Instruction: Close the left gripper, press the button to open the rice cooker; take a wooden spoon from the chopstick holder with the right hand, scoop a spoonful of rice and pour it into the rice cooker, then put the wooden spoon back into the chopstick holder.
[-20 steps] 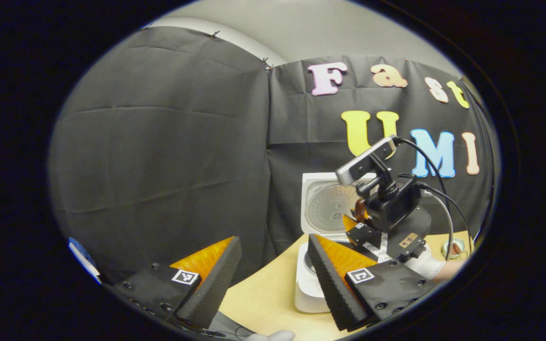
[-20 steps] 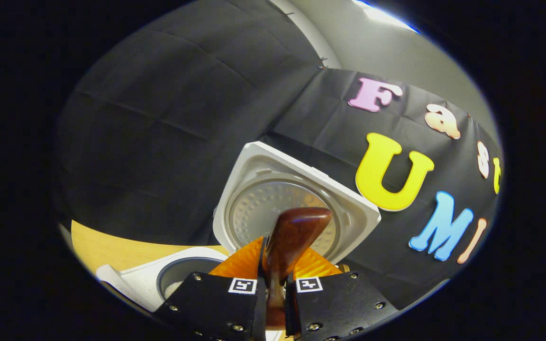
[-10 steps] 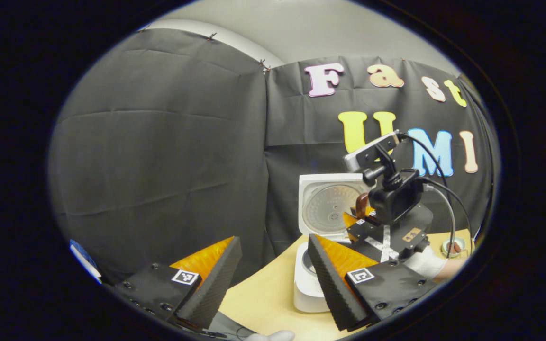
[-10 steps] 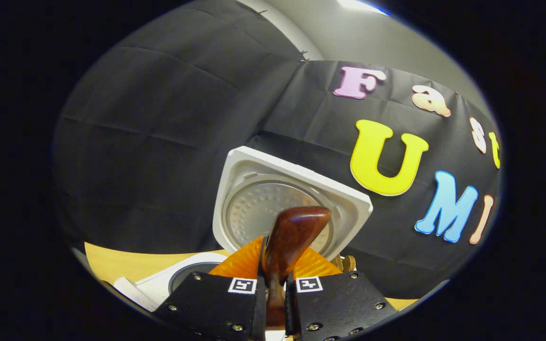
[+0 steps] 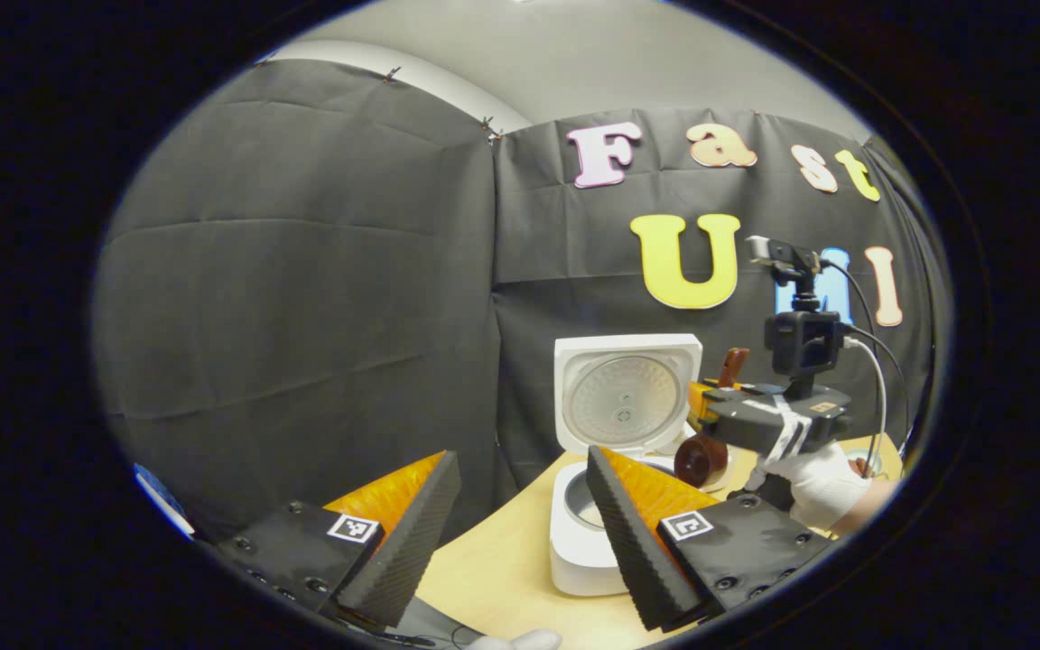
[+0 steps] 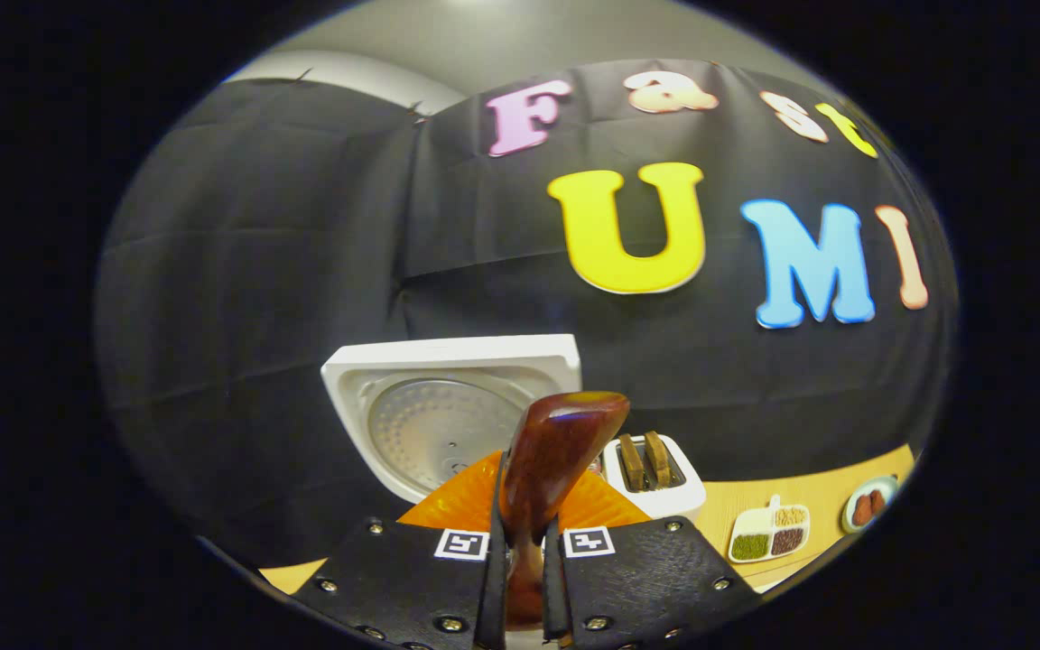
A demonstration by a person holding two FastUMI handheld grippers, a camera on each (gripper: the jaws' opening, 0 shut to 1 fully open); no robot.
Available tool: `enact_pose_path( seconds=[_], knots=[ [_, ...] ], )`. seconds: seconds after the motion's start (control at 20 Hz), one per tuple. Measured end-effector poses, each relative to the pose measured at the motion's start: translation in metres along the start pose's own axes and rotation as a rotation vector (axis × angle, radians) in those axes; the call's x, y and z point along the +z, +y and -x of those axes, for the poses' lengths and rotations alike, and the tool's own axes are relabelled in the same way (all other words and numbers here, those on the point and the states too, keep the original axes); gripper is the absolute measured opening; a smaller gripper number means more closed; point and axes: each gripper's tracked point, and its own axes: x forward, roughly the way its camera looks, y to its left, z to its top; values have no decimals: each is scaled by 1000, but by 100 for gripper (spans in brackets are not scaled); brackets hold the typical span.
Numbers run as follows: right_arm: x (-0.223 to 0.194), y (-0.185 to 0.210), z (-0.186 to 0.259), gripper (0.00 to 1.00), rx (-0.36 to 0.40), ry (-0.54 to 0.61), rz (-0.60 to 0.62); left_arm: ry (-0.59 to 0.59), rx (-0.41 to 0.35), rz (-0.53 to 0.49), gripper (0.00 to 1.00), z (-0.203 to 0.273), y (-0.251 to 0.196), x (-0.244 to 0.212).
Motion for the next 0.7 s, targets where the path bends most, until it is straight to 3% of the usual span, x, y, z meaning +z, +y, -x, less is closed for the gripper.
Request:
enact_pose_path(
  seconds=[0.35,0.7],
  knots=[
    [14,-103,24,16,-157,-14,-220,-17,-61,-23,98,1,-34,15],
    [18,-202,65,16,-305,-49,-228,-45,-127,-28,98,7,-71,27]
  ],
)
